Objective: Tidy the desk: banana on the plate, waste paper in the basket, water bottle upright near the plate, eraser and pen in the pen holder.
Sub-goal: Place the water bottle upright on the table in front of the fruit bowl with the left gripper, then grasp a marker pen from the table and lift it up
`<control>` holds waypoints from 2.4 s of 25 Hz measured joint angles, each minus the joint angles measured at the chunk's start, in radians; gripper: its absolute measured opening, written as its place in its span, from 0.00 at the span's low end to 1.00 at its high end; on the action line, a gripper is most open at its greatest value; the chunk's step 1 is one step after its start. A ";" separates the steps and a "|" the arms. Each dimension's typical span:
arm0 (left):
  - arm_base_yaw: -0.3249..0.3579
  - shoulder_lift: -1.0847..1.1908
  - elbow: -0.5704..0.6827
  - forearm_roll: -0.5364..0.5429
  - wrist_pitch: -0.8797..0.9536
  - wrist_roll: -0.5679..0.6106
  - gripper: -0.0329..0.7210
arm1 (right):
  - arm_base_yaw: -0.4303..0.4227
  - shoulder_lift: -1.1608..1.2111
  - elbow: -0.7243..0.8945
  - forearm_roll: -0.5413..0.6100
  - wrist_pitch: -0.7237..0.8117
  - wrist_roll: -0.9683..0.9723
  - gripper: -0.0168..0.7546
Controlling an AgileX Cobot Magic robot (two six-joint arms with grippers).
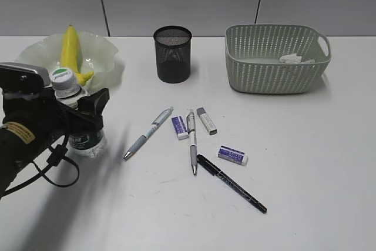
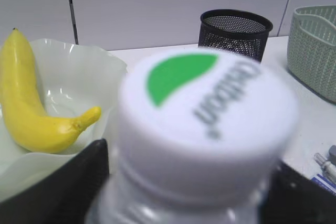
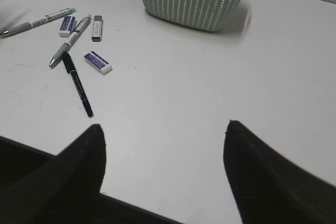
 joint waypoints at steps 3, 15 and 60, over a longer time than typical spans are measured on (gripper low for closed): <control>0.001 -0.014 0.001 -0.003 0.007 0.000 0.83 | 0.000 0.000 0.000 0.000 0.000 0.000 0.74; 0.001 -0.299 0.010 -0.025 0.025 0.000 0.83 | 0.000 0.000 0.000 -0.001 0.000 0.001 0.74; 0.001 -1.775 -0.139 0.100 2.275 0.063 0.75 | 0.000 0.508 -0.087 0.123 -0.110 -0.165 0.74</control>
